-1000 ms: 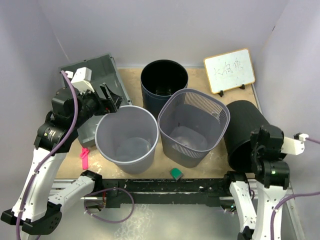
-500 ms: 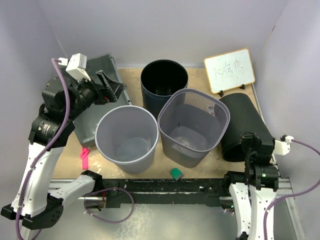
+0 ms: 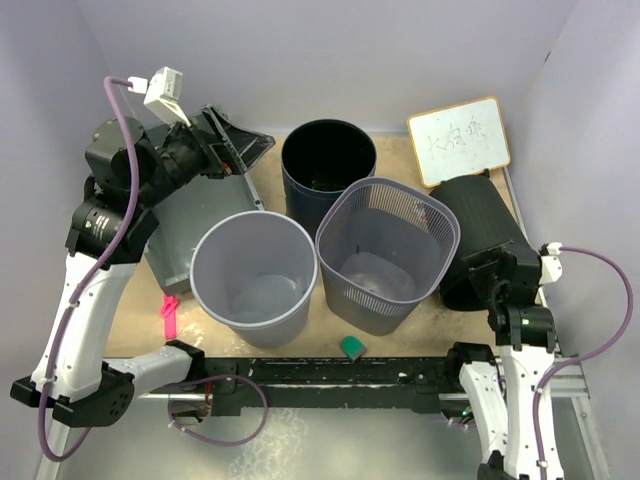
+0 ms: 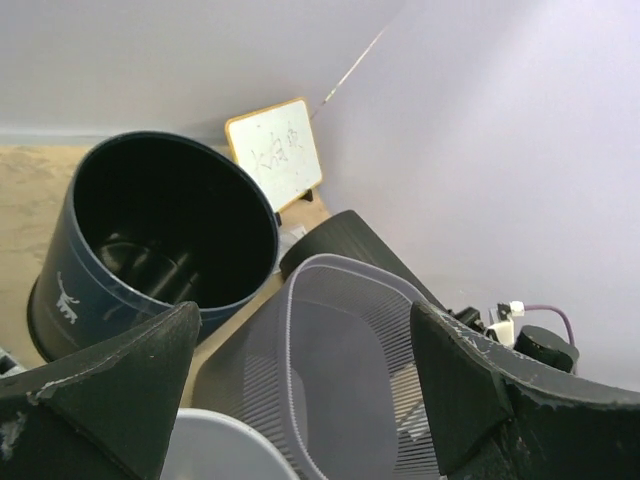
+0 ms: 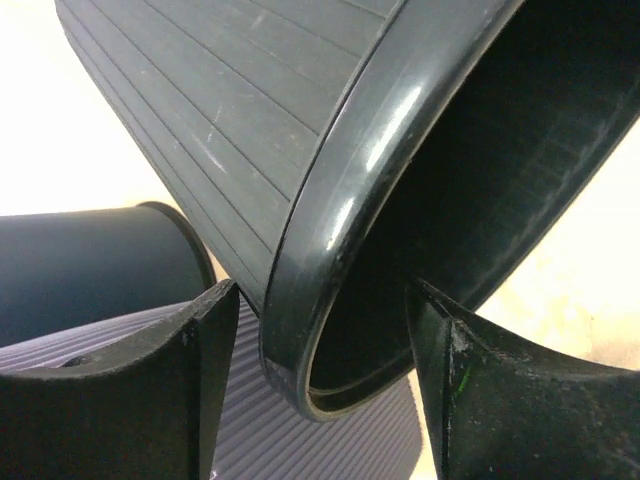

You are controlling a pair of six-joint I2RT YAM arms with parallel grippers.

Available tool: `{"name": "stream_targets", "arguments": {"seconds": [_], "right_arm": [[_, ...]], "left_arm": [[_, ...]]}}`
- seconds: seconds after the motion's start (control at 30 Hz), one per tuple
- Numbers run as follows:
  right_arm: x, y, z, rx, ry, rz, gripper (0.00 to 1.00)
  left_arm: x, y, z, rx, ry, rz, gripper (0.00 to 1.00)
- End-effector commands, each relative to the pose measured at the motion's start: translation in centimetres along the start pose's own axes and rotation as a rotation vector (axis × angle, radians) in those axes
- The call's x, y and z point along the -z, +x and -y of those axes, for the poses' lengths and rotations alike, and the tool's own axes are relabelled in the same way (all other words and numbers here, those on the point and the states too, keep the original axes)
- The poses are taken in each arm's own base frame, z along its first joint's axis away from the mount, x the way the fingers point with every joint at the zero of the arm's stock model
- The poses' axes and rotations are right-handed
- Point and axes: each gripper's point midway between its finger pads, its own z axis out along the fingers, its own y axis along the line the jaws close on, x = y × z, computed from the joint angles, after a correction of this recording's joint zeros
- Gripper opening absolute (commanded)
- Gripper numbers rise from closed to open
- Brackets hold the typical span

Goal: Turn the large container upside down

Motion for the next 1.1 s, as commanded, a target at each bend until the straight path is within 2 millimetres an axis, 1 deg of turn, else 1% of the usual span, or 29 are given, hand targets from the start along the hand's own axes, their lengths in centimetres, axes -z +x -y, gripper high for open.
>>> {"name": "stream_targets", "arguments": {"seconds": [0.0,0.1,0.13,0.23,0.3,0.33,0.43,0.53,0.6,0.7,0.83,0.93,1.0,1.07], "right_arm": [[0.7,1.5,3.8,0.138,0.167,-0.088,0.75],[1.9,0.7,4.0,0.142,0.175,-0.07,0.87],[2.3,0.4,3.9,0.144,0.172,-0.057,0.88],[3.5,-0.7,3.6,0.156,0.15,-0.02,0.89],[4.0,-0.8,3.7,0.173,0.144,-0.018,0.89],[4.8,-1.5,2.9,0.173,0.116,0.0,0.89],[6.0,-2.4,2.2,0.203,0.083,0.015,0.89],[7.2,-3.5,1.4,0.242,0.053,0.046,0.89],[8.0,-4.7,0.7,0.262,0.037,0.08,0.87],[7.9,-5.8,0.0,0.282,0.055,0.1,0.8],[7.1,-6.1,-1.0,0.294,0.089,0.067,0.7],[6.6,-6.3,-0.9,0.286,0.128,0.057,0.6],[6.5,-6.6,-0.8,0.282,0.146,0.07,0.54],[6.3,-6.8,-1.0,0.285,0.142,0.078,0.51]], "left_arm": [[-0.2,-0.5,2.4,-0.004,0.08,0.016,0.83],[-0.9,1.1,2.1,-0.012,0.06,-0.024,0.83],[-1.1,1.6,2.2,-0.014,0.058,-0.032,0.83],[-1.8,3.1,2.2,-0.026,0.046,-0.06,0.83],[-2.0,3.9,2.1,-0.033,0.042,-0.075,0.83],[-2.1,4.2,2.0,-0.035,0.037,-0.082,0.83],[-2.3,4.5,1.8,-0.04,0.03,-0.084,0.83],[-2.6,4.9,2.1,-0.049,0.037,-0.104,0.83],[-3.2,5.3,2.5,-0.056,0.042,-0.126,0.83],[-4.2,6.2,3.9,-0.094,0.038,-0.145,0.83],[-5.3,7.6,6.3,-0.149,0.036,-0.168,0.83],[-6.3,8.7,7.3,-0.162,0.034,-0.181,0.83],[-7.3,10.1,8.1,-0.168,0.039,-0.21,0.83],[-8.2,11.3,9.5,-0.179,0.057,-0.232,0.83]]}}
